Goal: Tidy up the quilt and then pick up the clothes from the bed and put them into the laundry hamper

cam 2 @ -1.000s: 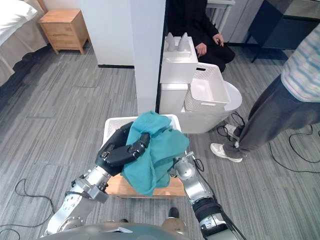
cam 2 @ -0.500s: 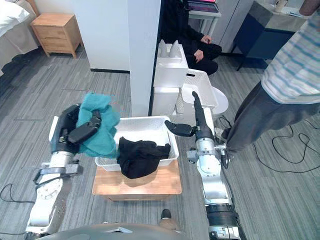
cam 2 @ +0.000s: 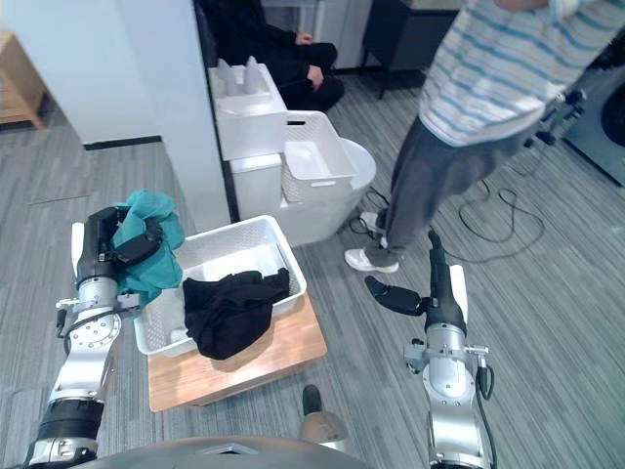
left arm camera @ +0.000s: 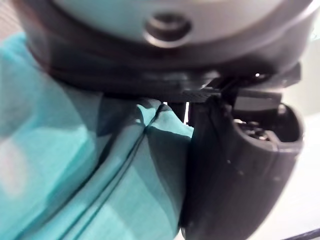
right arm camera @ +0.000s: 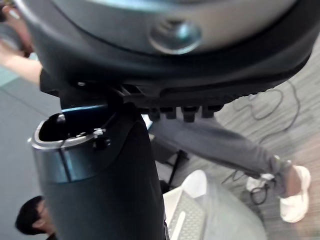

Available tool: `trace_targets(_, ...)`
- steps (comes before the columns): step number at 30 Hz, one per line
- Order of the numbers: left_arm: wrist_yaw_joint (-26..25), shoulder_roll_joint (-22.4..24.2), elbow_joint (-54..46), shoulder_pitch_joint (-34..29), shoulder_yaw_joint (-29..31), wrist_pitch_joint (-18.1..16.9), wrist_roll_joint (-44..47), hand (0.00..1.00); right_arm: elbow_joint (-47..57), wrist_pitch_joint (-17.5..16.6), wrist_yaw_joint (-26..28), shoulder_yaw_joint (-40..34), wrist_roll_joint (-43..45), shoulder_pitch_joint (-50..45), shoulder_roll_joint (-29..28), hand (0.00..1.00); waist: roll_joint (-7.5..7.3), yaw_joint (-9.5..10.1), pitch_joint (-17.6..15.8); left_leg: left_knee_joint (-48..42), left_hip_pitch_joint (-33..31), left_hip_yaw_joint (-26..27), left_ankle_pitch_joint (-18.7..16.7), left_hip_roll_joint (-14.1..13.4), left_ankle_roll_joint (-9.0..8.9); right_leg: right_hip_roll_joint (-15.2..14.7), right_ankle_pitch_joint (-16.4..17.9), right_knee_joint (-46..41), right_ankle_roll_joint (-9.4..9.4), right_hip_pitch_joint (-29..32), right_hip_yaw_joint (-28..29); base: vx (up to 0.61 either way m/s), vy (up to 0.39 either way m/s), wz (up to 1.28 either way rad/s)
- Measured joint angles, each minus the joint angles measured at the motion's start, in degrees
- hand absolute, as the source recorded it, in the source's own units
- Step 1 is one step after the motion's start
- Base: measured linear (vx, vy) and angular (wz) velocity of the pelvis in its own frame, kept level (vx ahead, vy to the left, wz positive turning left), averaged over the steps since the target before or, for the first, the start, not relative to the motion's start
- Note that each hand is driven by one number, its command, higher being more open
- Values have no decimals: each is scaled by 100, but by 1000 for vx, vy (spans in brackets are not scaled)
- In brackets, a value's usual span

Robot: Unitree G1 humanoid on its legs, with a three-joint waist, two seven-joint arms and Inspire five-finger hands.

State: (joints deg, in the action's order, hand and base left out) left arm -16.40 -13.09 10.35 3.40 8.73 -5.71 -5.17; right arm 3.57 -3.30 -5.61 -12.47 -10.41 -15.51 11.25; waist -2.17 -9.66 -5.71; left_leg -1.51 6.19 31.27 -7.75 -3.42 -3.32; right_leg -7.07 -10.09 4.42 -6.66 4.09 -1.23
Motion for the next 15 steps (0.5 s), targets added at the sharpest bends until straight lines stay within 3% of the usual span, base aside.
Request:
trace_targets(2, -4, 154, 31, 77, -28, 100, 0, 0, 12, -1, 0, -1, 0, -136, -1, 100, 53, -34, -1, -22, -66, 49, -10, -16, -2, 19, -28, 0, 1, 80, 23, -36, -34, -18)
trace_targets(3, -21, 275, 29, 84, -89, 99, 0, 100, 48, -1, 1, 0, -2, -237, -14, 100, 116, -73, -29, -18, -66, 52, -10, -17, -1, 19, -29, 0, -1, 81, 14, -33, -29, -3)
trace_targets(10, 163, 733, 15, -222, -241, 99, 6, 100, 166, -8, 122, 528, -51, -382, -53, 100, 519, -96, -147, -30, 20, 210, -30, -20, -11, 38, -41, 6, -22, 61, 152, -85, -30, -9)
trace_targets(15, 466, 818, -198, -400, -522, 99, 99, 100, 162, -7, 172, 625, -62, -393, -183, 100, 566, -43, -163, -46, 36, 197, -43, -32, -16, 29, -37, 10, -23, 5, 117, -131, -42, 1)
